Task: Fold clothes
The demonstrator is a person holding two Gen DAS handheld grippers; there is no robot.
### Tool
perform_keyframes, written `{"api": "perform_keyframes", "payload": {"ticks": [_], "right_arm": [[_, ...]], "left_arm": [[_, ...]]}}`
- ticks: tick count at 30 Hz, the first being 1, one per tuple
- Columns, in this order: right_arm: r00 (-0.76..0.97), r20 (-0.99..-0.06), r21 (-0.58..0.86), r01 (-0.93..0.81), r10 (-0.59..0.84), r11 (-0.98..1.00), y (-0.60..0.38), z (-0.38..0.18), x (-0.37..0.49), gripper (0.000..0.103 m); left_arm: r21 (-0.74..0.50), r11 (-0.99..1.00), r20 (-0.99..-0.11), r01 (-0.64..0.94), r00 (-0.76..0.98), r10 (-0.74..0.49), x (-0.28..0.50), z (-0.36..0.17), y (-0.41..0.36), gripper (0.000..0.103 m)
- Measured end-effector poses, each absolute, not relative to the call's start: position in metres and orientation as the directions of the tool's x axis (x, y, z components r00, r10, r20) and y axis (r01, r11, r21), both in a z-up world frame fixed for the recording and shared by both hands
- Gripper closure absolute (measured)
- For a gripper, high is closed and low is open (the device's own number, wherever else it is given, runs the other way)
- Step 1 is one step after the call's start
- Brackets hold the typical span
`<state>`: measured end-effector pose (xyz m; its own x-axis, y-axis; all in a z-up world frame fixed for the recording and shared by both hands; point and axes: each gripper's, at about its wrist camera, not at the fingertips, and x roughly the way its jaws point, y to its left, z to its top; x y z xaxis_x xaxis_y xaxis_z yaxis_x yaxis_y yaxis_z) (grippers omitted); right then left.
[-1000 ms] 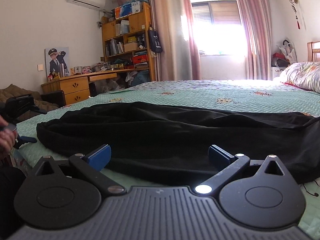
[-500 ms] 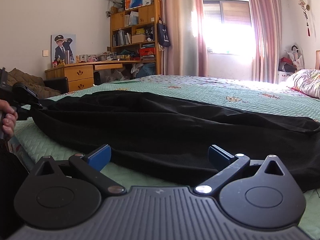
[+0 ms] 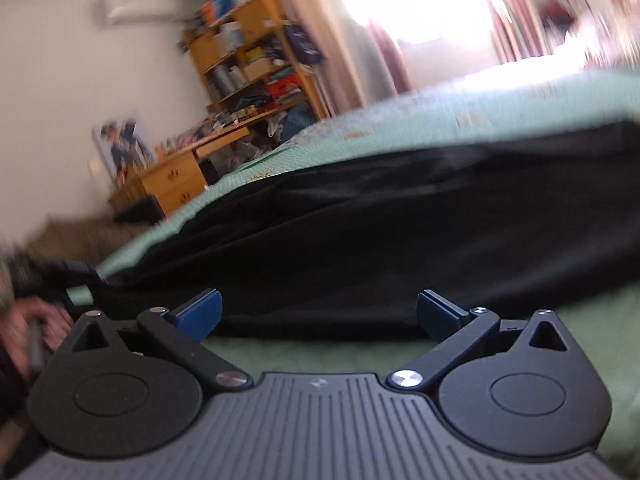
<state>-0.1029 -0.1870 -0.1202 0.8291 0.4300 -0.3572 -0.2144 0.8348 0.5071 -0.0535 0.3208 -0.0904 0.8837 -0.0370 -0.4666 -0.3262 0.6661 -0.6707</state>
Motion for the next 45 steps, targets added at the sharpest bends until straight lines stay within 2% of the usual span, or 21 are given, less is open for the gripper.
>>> {"api": "perform_keyframes", "payload": {"ticks": [4,9,14,20,24,27,28,29,30,31,37,41,45], "right_arm": [[0.836,-0.325,0.771,-0.037,0.443,0.636,-0.233,-0.136,-0.111,0.000],[0.888,-0.238,0.932,0.095,0.393,0.351,-0.283,-0.157,-0.124,0.001],[0.935,-0.219,0.968,0.172,0.279,0.183,-0.318,-0.168,-0.119,0.001],[0.949,-0.287,0.953,0.297,0.130,-0.059,-0.350,-0.172,-0.097,0.000],[0.964,-0.267,0.963,0.267,0.001,-0.042,-0.375,-0.167,-0.107,0.000],[0.968,-0.252,0.968,0.252,-0.004,0.010,-0.393,-0.170,-0.097,0.002],[0.967,-0.255,0.967,0.255,0.019,0.022,-0.397,-0.172,-0.091,0.014],[0.962,-0.268,0.963,0.266,0.045,0.042,-0.398,-0.171,-0.087,0.051],[0.957,-0.280,0.959,0.276,0.071,0.063,-0.398,-0.170,-0.084,0.077],[0.959,-0.273,0.960,0.266,0.080,0.088,-0.394,-0.167,-0.086,0.098],[0.980,-0.182,0.943,0.149,0.087,0.296,-0.378,-0.112,-0.120,0.100],[0.994,-0.092,0.938,0.070,0.050,0.339,-0.386,-0.061,-0.155,0.100],[1.000,0.003,0.944,-0.013,0.030,0.328,-0.424,-0.017,-0.172,0.100]], "left_arm": [[-0.685,0.659,-0.454,-0.310,0.889,-0.054,-0.054,-0.089,0.322,0.089],[-0.705,0.656,-0.415,-0.270,0.907,-0.074,-0.058,-0.079,0.318,0.089],[-0.716,0.664,-0.366,-0.215,0.926,-0.095,-0.059,-0.060,0.311,0.089],[-0.731,0.658,-0.336,-0.184,0.935,-0.112,-0.056,-0.039,0.305,0.089],[-0.722,0.672,-0.330,-0.164,0.936,-0.125,-0.058,-0.030,0.307,0.089],[-0.715,0.677,-0.344,-0.175,0.931,-0.123,-0.056,-0.031,0.307,0.089],[-0.717,0.674,-0.347,-0.178,0.930,-0.123,-0.058,-0.032,0.306,0.089],[-0.715,0.677,-0.342,-0.173,0.932,-0.123,-0.059,-0.030,0.305,0.090],[-0.713,0.681,-0.336,-0.166,0.934,-0.124,-0.061,-0.028,0.303,0.090],[-0.710,0.686,-0.330,-0.160,0.936,-0.124,-0.063,-0.025,0.301,0.090],[-0.691,0.718,-0.249,-0.082,0.960,-0.130,-0.082,0.017,0.294,0.091],[-0.719,0.692,-0.086,0.059,0.981,-0.172,-0.119,0.073,0.289,0.091],[-0.702,0.698,0.042,0.145,0.986,-0.163,-0.160,0.126,0.287,0.090]]}}
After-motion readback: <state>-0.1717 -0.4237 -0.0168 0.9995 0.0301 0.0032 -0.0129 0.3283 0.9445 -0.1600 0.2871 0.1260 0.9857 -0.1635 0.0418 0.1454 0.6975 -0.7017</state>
